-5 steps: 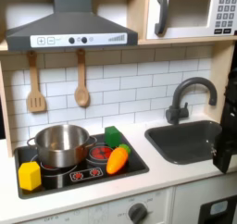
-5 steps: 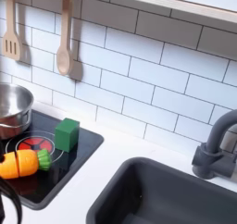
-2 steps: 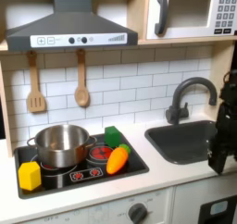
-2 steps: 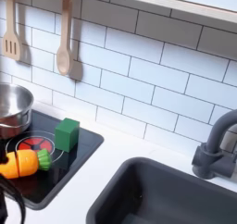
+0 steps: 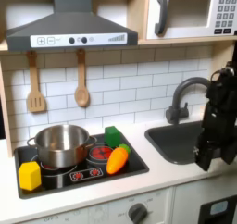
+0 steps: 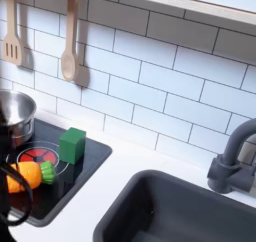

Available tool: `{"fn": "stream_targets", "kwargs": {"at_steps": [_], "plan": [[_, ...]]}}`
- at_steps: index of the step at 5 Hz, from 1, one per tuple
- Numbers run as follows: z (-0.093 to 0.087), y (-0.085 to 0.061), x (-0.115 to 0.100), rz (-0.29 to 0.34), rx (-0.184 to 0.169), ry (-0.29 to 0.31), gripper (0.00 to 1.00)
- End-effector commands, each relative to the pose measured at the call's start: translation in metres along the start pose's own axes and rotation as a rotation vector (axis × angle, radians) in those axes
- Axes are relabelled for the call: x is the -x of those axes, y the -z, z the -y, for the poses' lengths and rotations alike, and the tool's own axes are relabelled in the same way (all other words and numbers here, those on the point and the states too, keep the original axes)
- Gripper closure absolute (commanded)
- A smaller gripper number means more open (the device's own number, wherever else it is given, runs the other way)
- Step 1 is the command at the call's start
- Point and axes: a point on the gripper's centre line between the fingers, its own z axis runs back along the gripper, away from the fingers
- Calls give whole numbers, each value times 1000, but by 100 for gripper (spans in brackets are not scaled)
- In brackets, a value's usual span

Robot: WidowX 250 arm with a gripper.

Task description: Push button

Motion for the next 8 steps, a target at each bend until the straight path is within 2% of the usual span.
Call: {"fn": "stream_targets", "kwargs": {"at_steps": [1,2,5,8], "plan": [[-16,-5,-31,51,-14,-48,19],[-26,-10,-50,98,-2,-88,100],[-50,-35,-111,252,-12,-136,100],[-70,-51,-165,407,-37,-164,100]]}}
